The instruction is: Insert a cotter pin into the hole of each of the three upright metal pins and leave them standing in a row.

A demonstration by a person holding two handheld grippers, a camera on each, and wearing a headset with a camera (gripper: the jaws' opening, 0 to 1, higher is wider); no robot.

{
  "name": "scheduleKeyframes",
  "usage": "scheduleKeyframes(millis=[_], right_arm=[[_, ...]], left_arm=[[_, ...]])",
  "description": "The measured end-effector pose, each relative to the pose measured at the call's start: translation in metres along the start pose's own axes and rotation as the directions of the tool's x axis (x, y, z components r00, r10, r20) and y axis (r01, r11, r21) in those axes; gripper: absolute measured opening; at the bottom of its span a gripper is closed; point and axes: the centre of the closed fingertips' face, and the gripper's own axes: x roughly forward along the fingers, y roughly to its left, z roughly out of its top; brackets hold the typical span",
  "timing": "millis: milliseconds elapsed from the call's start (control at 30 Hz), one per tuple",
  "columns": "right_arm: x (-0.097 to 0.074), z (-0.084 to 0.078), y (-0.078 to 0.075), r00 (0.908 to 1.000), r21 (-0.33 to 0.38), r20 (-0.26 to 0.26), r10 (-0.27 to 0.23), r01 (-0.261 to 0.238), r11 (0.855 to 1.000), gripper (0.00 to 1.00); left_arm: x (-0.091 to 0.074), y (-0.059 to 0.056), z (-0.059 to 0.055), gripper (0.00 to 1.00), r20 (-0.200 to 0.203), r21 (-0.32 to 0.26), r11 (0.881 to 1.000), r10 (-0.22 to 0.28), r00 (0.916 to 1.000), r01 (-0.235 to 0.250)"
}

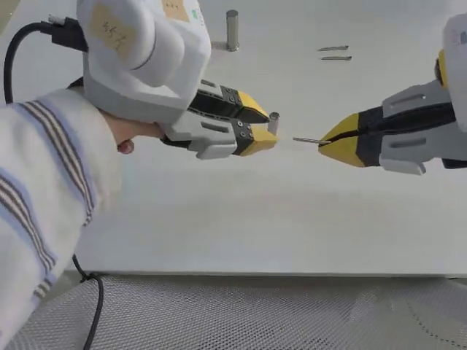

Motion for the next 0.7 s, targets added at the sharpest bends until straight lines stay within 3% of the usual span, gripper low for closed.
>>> scheduleKeyframes(millis=[267, 433, 700], right_arm=[[0.013, -0.014, -0.026, 0.9984, 0.016, -0.033, -0.046, 0.046, 0.999, 0.0], [0.018, -0.021, -0.038, 0.9969, 0.018, -0.055, -0.056, 0.058, 0.998, 0.0], [0.029, -0.028, -0.046, 0.9963, 0.015, -0.073, -0.046, 0.047, 0.999, 0.0]], left_arm=[[0.013, 0.019, -0.003, 0.15, -0.049, 0.025, 0.999, 0.026, 0.9985, -0.025], [0.023, 0.034, -0.009, 0.13, -0.081, 0.01, 0.999, 0.051, 0.9954, -0.05], [0.035, 0.037, -0.016, 0.13, -0.131, 0.05, 0.998, 0.032, 0.9909, -0.026]])
